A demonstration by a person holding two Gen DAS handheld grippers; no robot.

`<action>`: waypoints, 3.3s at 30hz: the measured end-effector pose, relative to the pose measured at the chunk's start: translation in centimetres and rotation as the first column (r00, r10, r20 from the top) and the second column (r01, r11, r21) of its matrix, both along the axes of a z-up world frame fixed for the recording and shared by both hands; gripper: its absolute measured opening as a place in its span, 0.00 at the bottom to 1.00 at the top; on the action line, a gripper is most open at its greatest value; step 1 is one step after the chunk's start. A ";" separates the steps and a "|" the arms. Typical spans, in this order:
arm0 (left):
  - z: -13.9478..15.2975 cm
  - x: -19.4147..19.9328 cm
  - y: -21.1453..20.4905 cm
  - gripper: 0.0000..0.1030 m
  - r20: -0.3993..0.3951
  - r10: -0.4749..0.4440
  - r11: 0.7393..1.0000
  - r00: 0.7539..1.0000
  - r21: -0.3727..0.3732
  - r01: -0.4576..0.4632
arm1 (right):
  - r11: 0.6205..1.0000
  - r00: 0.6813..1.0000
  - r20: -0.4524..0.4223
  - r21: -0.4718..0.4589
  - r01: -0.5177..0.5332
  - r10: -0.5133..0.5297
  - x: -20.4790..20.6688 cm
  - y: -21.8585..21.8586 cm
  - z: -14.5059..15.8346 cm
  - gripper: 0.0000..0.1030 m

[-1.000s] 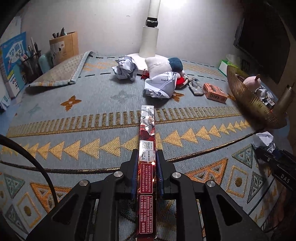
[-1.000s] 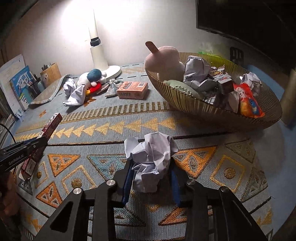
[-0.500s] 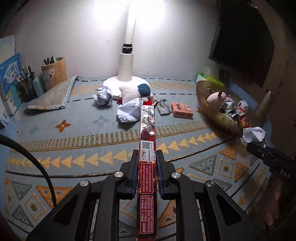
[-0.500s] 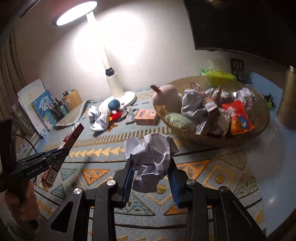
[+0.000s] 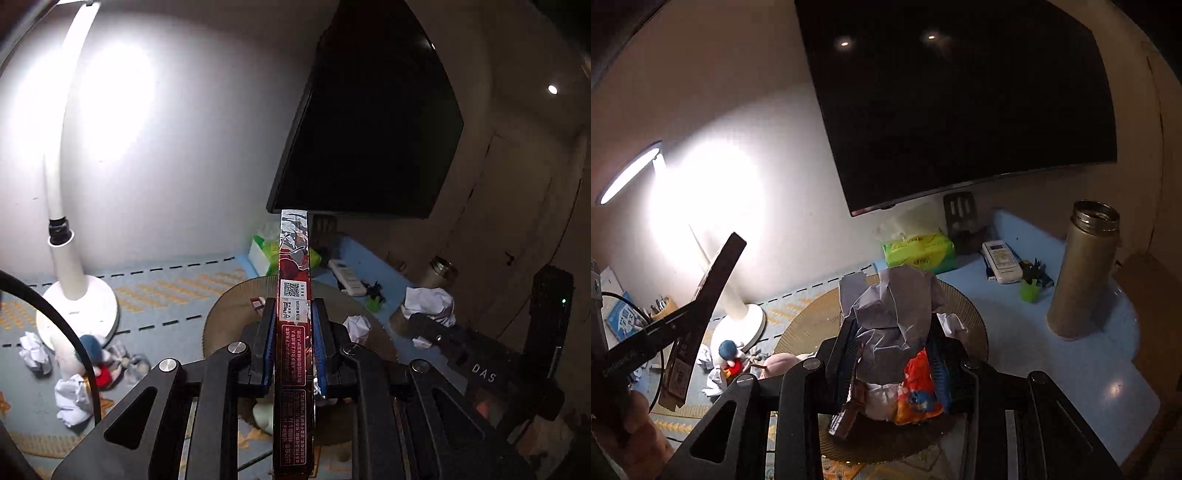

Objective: Organize objects
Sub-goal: 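Carry the maroon box and paper ball into the amber bowl and release, then move both tools back toward the lamp and remaining items, then grasp a paper ball with the left tool while the right grasps another paper ball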

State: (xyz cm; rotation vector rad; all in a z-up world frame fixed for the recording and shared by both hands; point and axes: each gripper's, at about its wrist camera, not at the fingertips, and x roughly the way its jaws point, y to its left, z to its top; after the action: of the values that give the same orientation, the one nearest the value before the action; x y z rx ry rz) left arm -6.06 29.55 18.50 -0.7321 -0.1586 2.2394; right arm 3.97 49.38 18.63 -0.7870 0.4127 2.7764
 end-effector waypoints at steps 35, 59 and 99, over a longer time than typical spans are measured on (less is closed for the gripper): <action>-13.1 3.2 -26.9 0.29 0.183 0.541 0.829 0.821 -0.280 -0.484 | 0.878 0.864 0.291 0.129 -0.461 0.411 -3.7 -22.8 -11.5 0.86; -17.1 3.6 -23.5 0.99 0.197 0.517 0.802 0.833 -0.451 -0.391 | 0.898 0.821 0.427 0.045 -0.438 0.379 -6.8 -21.8 -16.1 1.00; -15.3 -14.0 -22.7 0.43 0.139 0.324 0.910 0.936 -0.318 -0.268 | 0.824 0.787 0.345 0.060 -0.563 0.512 -17.3 -32.7 -15.6 0.53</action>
State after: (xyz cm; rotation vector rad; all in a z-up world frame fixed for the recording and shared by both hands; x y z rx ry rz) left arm -20.04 6.88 3.18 -1.1509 -0.0282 2.5127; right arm -13.33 16.71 3.02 -1.4779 -0.1289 3.0393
